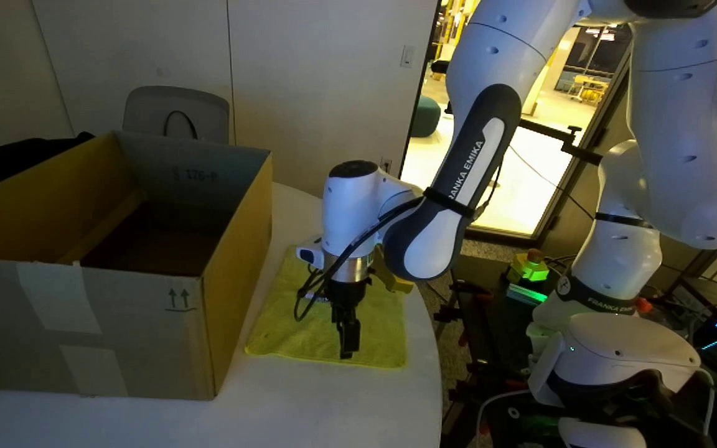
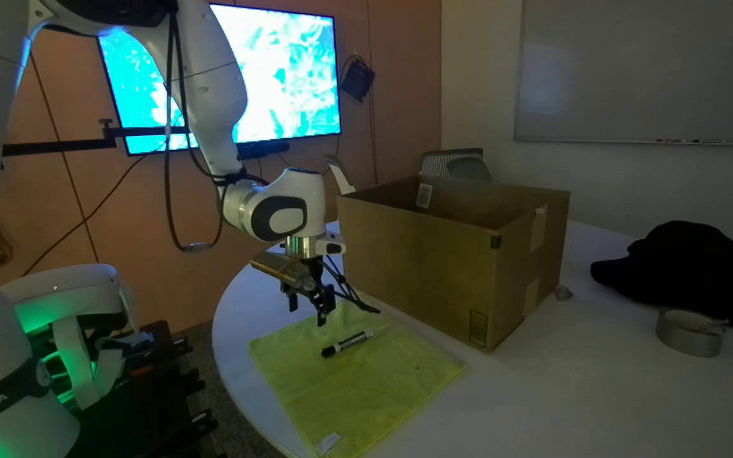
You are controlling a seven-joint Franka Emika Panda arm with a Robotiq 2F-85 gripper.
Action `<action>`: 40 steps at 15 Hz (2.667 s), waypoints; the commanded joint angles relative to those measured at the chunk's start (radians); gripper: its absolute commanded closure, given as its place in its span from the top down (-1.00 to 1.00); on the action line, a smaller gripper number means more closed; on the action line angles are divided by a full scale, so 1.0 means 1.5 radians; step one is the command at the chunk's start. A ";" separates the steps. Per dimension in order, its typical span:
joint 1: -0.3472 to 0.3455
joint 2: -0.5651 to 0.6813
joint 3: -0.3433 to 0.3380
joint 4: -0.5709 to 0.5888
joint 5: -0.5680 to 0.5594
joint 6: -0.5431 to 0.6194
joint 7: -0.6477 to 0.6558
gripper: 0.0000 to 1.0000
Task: Pick up the pen, put it on the towel, fold the the towel and put it in the box.
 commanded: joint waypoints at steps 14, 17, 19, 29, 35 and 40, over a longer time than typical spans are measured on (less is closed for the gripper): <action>0.008 0.059 -0.010 0.027 0.000 0.015 -0.013 0.40; 0.005 0.043 -0.010 0.023 0.001 0.009 -0.015 -0.06; 0.000 0.029 -0.011 0.022 0.002 0.004 -0.018 -0.38; -0.058 -0.059 -0.046 0.009 0.025 -0.001 -0.025 -0.78; -0.135 -0.091 -0.078 -0.007 0.091 0.011 -0.025 -0.81; -0.193 -0.075 -0.103 -0.009 0.164 0.009 -0.017 -0.81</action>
